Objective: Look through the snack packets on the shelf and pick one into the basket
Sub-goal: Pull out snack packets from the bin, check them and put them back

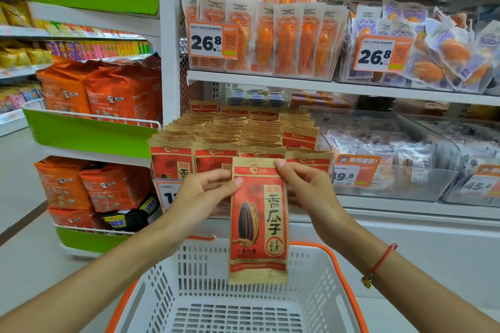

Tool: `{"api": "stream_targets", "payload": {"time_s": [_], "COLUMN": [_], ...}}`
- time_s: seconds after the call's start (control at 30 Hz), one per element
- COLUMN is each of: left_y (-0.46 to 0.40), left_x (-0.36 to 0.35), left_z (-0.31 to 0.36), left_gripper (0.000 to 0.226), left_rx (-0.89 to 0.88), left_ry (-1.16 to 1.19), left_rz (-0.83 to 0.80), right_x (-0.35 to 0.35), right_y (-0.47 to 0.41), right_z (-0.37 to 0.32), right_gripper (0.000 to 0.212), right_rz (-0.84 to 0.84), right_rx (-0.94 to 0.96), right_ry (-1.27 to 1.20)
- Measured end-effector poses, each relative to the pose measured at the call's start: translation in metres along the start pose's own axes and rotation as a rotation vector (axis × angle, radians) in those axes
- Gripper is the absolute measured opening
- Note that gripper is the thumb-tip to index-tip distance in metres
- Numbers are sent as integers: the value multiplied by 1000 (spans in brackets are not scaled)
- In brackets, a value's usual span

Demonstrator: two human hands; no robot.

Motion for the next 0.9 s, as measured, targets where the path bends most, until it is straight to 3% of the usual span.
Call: {"api": "stream_targets", "payload": {"time_s": [0.07, 0.13, 0.27, 0.43, 0.53, 0.6, 0.77, 0.8, 0.9], "left_y": [-3, -4, -2, -3, -5, -2, 4, 6, 13], "left_x": [5, 10, 14, 19, 31, 32, 5, 2, -6], "left_z": [-1, -1, 4, 10, 15, 20, 16, 16, 18], "left_gripper": [20, 29, 12, 4, 39, 47, 4, 7, 48], "left_rx": [-7, -5, -53, -99, -148, -187, -209, -189, -72], "left_ry": [17, 63, 176, -1, -401, -563, -453, -424, -271], "left_rz": [50, 110, 192, 222, 301, 314, 77, 43, -22], "right_x": [-4, -10, -17, -13, -12, -10, -11, -13, -16], "right_y": [1, 5, 13, 11, 9, 8, 13, 14, 18], "right_z": [0, 2, 3, 1, 0, -3, -11, -11, -11], "right_gripper": [20, 28, 28, 29, 29, 32, 37, 41, 54], "right_rz": [-115, -272, -455, -410, -311, -239, -173, -181, -221], "right_rx": [-15, -87, -178, -139, -117, -89, 41, 53, 93], "right_ry": [38, 86, 99, 93, 49, 24, 97, 132, 268]}}
Point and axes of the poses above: each hand's wrist, its own y-axis away from the middle knuckle, its own x-axis out of the back of the hand, z = x × y, the point moved 5 cm from there along -y, towards the middle knuckle, and after that the axes turned 8 degrees about z, right-handed, at the moved point
